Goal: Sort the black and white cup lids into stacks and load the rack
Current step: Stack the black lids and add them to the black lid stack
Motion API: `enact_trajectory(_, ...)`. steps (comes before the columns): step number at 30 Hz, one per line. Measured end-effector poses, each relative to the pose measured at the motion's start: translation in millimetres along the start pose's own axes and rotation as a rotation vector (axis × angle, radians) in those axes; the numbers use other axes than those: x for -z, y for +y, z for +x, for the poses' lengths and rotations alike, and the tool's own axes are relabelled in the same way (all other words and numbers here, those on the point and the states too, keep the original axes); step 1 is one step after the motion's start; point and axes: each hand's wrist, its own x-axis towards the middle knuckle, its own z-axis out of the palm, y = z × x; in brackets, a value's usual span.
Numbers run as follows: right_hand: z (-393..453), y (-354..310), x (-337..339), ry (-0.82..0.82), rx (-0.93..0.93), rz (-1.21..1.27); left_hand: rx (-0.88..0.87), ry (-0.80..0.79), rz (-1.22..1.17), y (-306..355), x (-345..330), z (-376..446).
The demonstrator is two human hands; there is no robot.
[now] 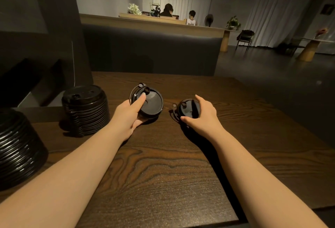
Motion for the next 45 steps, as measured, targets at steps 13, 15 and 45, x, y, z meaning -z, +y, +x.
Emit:
enact_trajectory(13,-20.7,-19.5,-13.1,-0.057,0.018,0.511,-0.08,-0.295,0.402,-9.0,-20.2,-24.0)
enact_trajectory(15,-21.0,-18.6,-13.5,-0.03,0.058,0.489,-0.128,-0.311,0.464,-9.1,-18.0,-23.4)
enact_trajectory(45,-20.6,-20.8,-11.8,-0.146,0.033,0.626,-0.112,-0.184,0.252,-3.5,-12.5,-22.2)
